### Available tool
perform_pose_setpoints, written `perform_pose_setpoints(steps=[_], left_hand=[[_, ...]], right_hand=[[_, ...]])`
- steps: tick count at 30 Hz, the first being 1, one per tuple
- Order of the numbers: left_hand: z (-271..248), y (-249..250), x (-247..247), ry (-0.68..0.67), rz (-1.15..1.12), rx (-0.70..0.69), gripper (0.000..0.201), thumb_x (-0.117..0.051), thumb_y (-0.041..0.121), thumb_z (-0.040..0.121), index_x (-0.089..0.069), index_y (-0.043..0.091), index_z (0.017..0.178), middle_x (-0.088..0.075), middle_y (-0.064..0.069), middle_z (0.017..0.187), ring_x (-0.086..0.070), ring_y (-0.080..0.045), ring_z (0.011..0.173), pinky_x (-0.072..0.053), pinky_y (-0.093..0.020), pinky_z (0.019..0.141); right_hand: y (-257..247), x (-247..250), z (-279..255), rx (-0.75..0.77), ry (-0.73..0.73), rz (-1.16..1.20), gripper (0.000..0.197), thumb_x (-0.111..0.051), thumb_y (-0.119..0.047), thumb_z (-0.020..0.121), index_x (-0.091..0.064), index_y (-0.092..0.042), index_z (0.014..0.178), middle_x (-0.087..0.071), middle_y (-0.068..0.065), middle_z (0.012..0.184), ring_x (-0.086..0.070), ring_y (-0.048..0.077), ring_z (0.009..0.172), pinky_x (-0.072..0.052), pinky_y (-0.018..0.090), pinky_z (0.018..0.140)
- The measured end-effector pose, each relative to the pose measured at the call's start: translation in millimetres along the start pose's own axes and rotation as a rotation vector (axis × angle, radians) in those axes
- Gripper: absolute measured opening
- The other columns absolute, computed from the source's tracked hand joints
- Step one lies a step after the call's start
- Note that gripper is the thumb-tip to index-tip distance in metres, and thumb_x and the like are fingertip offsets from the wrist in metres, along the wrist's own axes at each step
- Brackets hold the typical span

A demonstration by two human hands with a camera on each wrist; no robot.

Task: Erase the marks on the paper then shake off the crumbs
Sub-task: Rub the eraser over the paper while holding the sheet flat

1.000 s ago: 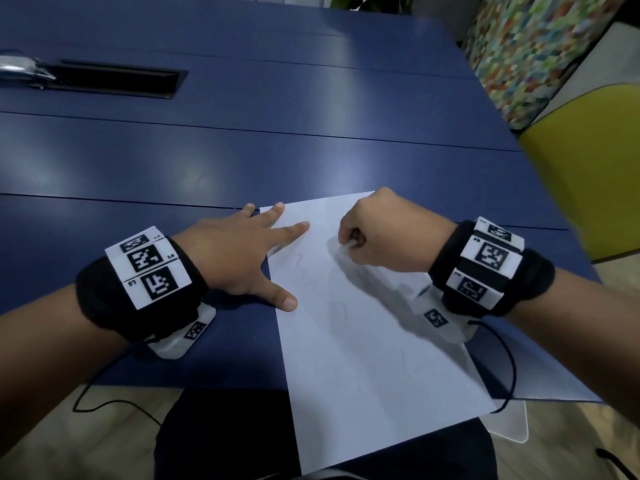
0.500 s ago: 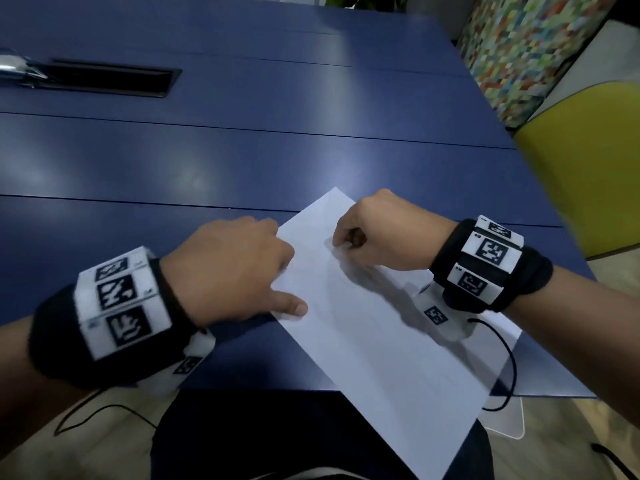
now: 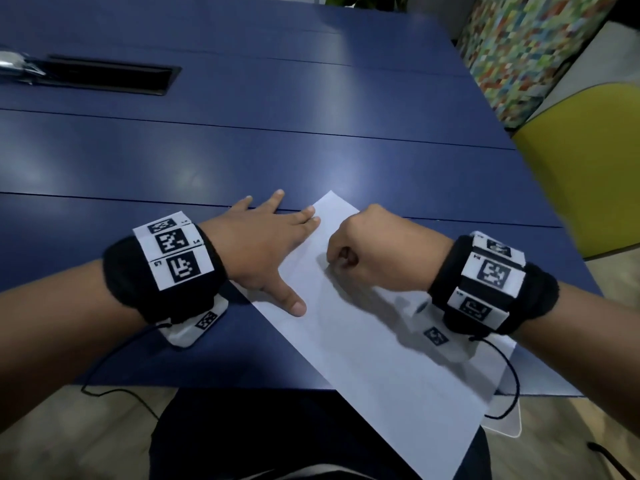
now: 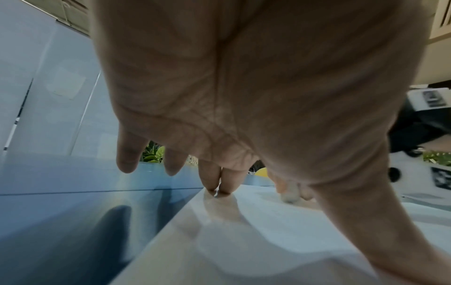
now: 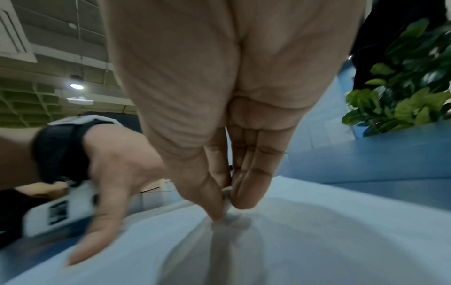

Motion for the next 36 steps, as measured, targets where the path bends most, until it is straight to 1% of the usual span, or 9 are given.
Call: perform_pose_setpoints(steps=[4,8,13,16,20,22,25,30,36], left_hand=[[0,-2,-2,-0.005,-0.013,-0.004,0.147,-0.055,0.103,0.058,0.018,0.032,0.164,0.019,0.019,0.172,0.013,-0.032,0.161,-0.008,-0.062,0.127],[3,-3,-5,0.004,-0.005,-0.013,0.148,-0.052,0.106,0.055,0.018,0.033,0.164,0.020,0.019,0.171,0.005,-0.034,0.162,-0.010,-0.064,0.125],[1,-3,-4,-0.003,-0.019,-0.012,0.146,-0.053,0.105,0.056,0.019,0.035,0.163,0.021,0.020,0.171,0.005,-0.033,0.162,-0.011,-0.065,0.126],[1,-4,-5,-0.006,-0.022,-0.012,0.147,-0.052,0.106,0.055,0.018,0.036,0.163,0.021,0.020,0.171,0.004,-0.033,0.162,-0.012,-0.065,0.126],[1,-4,-4,-0.011,-0.026,-0.015,0.146,-0.053,0.105,0.056,0.019,0.036,0.163,0.021,0.020,0.171,0.004,-0.033,0.162,-0.013,-0.064,0.126],[1,-3,-4,-0.006,-0.022,-0.015,0.146,-0.053,0.105,0.056,0.019,0.035,0.163,0.020,0.020,0.171,0.004,-0.033,0.162,-0.014,-0.064,0.126],[1,-4,-5,0.001,-0.039,-0.012,0.146,-0.054,0.104,0.056,0.019,0.037,0.163,0.021,0.022,0.170,0.004,-0.032,0.162,-0.013,-0.063,0.126],[1,-3,-5,0.002,-0.026,-0.016,0.146,-0.051,0.106,0.055,0.018,0.036,0.163,0.020,0.020,0.171,0.003,-0.034,0.162,-0.015,-0.063,0.126],[-11,4,-4,0.010,-0.010,0.029,0.147,-0.039,0.110,0.055,0.013,0.028,0.165,0.013,0.011,0.174,-0.004,-0.032,0.162,-0.012,-0.059,0.128]], right_hand=[[28,11,4,-0.125,0.084,0.012,0.018,-0.059,-0.015,0.085,-0.076,-0.019,0.087,-0.071,-0.004,0.078,-0.058,0.020,0.072,-0.055,0.034,0.066],[-1,-1,-2,-0.009,0.017,0.008,0.014,-0.061,-0.019,0.086,-0.075,-0.022,0.087,-0.071,-0.003,0.074,-0.060,0.020,0.068,-0.054,0.034,0.064],[19,8,4,-0.109,0.076,0.014,0.015,-0.060,-0.018,0.083,-0.075,-0.021,0.085,-0.072,-0.002,0.074,-0.062,0.022,0.068,-0.059,0.041,0.067],[-2,-2,0,-0.025,0.017,0.010,0.015,-0.060,-0.020,0.085,-0.075,-0.023,0.087,-0.071,-0.002,0.074,-0.062,0.023,0.068,-0.057,0.037,0.064],[16,8,2,-0.113,0.069,0.040,0.015,-0.061,-0.019,0.084,-0.076,-0.021,0.087,-0.072,-0.004,0.075,-0.063,0.019,0.070,-0.060,0.038,0.067],[13,5,3,-0.115,0.069,0.028,0.011,-0.060,-0.020,0.084,-0.068,-0.025,0.078,-0.068,-0.005,0.073,-0.056,0.019,0.065,-0.059,0.039,0.066],[-13,-8,0,-0.034,-0.005,0.019,0.029,-0.060,-0.021,0.087,-0.046,-0.033,0.064,-0.054,-0.005,0.068,-0.051,0.022,0.061,-0.050,0.034,0.060],[14,4,2,-0.144,0.075,0.019,0.013,-0.060,-0.019,0.085,-0.071,-0.024,0.083,-0.069,-0.002,0.077,-0.062,0.025,0.071,-0.054,0.034,0.062],[1,1,-14,-0.071,0.034,0.031,0.016,-0.062,-0.020,0.085,-0.075,-0.021,0.092,-0.072,-0.004,0.080,-0.064,0.020,0.073,-0.058,0.038,0.069]])
Point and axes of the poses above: each hand's wrist, its own z-axis towards the middle knuckle, its own x-axis out of the back of the hand, y = z × x, the point moved 6 cm from there along z, towards the middle knuckle
